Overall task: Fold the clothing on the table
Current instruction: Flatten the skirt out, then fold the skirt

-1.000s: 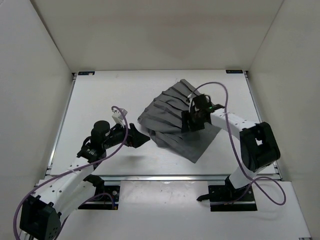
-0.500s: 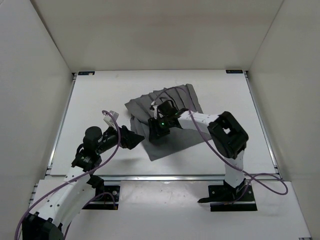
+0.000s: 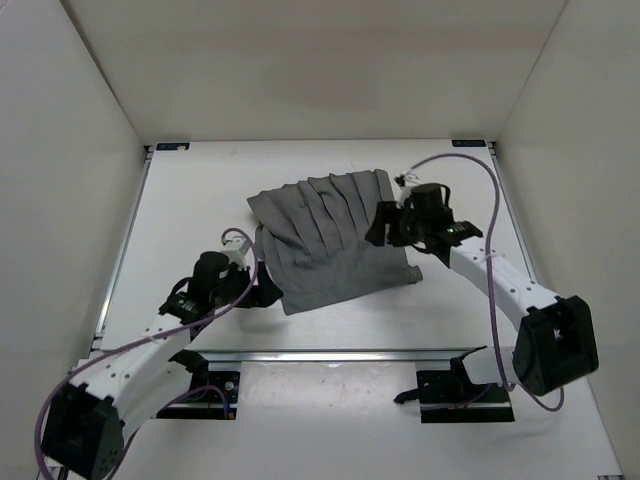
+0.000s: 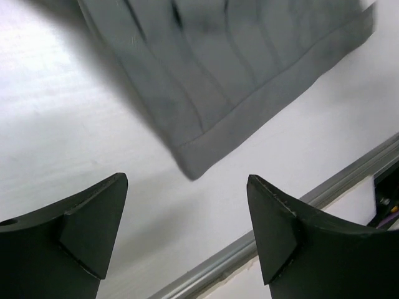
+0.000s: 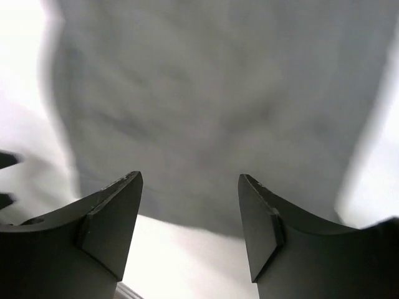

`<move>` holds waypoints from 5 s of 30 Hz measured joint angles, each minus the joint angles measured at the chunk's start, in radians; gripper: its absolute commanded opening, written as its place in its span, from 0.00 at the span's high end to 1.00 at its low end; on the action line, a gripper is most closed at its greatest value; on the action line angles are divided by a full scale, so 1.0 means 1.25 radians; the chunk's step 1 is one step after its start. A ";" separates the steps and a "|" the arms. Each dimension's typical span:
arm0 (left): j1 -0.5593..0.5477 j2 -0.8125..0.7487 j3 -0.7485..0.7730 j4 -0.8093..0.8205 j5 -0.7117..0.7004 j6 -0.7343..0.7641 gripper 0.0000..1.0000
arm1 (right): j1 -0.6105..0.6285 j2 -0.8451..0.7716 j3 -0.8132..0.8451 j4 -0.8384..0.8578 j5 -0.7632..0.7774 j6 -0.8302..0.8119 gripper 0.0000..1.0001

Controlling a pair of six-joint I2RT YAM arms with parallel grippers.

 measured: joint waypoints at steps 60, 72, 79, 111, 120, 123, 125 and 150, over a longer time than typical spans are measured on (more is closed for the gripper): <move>-0.069 0.422 0.028 0.197 0.013 -0.058 1.00 | -0.153 0.253 -0.117 0.177 0.012 0.008 0.46; -0.063 0.421 0.025 0.200 0.018 -0.053 1.00 | -0.129 0.364 0.008 0.137 0.013 0.003 1.00; -0.052 0.414 0.026 0.185 0.022 -0.041 1.00 | -0.117 0.341 -0.010 0.132 0.011 -0.004 1.00; 0.171 0.641 1.117 -0.340 0.021 0.109 1.00 | -0.043 0.161 0.601 -0.279 0.041 -0.219 1.00; 0.186 0.578 1.152 -0.289 0.016 0.123 1.00 | -0.081 0.086 0.636 -0.222 0.048 -0.252 1.00; 0.169 0.473 0.921 -0.216 0.021 0.110 1.00 | -0.110 0.003 0.428 -0.174 0.018 -0.219 1.00; 0.155 0.437 0.746 -0.158 0.023 0.092 0.97 | -0.120 -0.019 0.286 -0.139 0.006 -0.188 1.00; -0.046 0.341 0.131 -0.054 -0.055 0.031 0.33 | -0.038 -0.203 -0.263 -0.172 0.100 -0.185 0.56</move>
